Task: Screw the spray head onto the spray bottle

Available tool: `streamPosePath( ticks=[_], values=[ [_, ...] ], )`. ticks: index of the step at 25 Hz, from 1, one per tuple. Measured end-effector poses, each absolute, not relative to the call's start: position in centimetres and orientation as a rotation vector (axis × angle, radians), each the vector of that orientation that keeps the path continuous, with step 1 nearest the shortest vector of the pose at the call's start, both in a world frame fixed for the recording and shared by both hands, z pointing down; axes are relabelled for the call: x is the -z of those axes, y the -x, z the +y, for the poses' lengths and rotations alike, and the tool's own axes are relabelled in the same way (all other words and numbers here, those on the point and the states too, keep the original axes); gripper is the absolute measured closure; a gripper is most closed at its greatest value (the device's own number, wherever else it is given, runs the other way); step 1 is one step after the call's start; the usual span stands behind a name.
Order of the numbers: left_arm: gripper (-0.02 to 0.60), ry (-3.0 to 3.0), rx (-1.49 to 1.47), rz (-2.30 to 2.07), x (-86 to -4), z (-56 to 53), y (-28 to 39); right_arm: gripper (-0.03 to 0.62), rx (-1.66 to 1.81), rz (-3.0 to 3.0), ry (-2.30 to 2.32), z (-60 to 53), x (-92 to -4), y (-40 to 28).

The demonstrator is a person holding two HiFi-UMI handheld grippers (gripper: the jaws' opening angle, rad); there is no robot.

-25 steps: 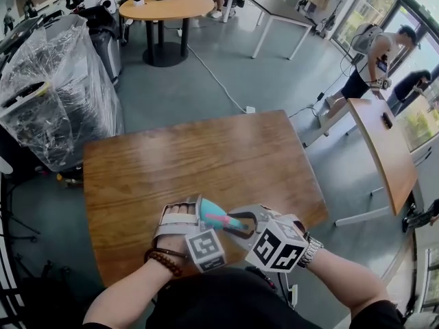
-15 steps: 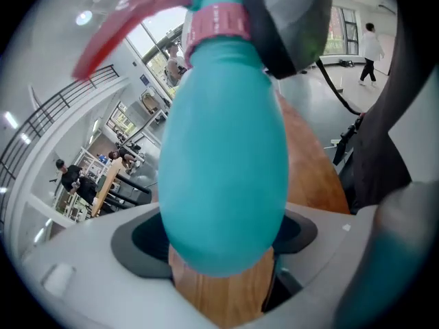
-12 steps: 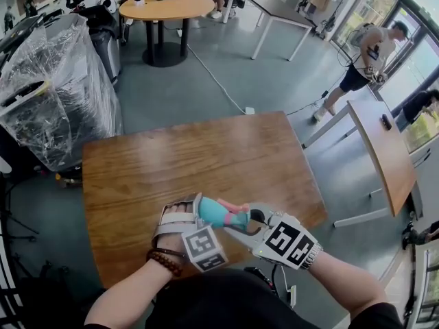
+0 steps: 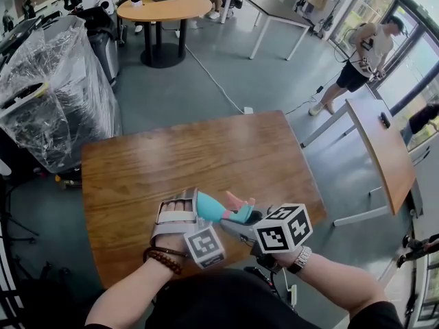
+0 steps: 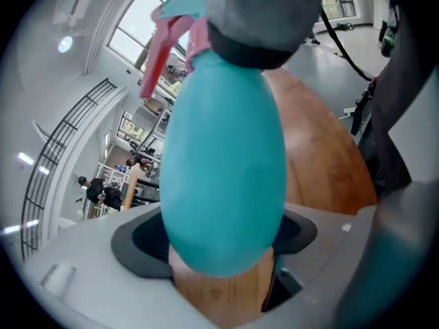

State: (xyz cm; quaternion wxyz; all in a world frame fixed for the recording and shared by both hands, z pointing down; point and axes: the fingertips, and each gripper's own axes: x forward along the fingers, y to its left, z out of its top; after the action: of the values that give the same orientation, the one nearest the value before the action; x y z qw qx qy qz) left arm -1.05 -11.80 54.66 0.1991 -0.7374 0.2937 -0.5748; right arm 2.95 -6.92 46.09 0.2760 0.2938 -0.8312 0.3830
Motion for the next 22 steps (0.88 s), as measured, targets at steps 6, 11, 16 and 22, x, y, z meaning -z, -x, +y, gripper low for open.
streamPosePath(
  ticks=[6,11,16,22],
  values=[
    [0.147,1.997,1.595,0.837,-55.3,-12.5,1.4,0.458,-1.717,-2.145,-0.861,-7.1,-46.8,-2.7],
    [0.146,2.113,1.597,0.799,-55.8,-11.5,1.0,0.377,-1.631,-2.172,-0.84,-6.8,-46.7,-2.6],
    [0.144,2.29,1.576,0.793,-56.7,-11.1,0.8,0.314,-1.46,-2.227,-0.82,-6.4,-45.8,-3.4],
    [0.144,2.314,1.587,0.733,-57.5,-11.4,2.2,0.304,-0.638,-2.387,-0.714,-5.6,-41.3,-5.6]
  ],
)
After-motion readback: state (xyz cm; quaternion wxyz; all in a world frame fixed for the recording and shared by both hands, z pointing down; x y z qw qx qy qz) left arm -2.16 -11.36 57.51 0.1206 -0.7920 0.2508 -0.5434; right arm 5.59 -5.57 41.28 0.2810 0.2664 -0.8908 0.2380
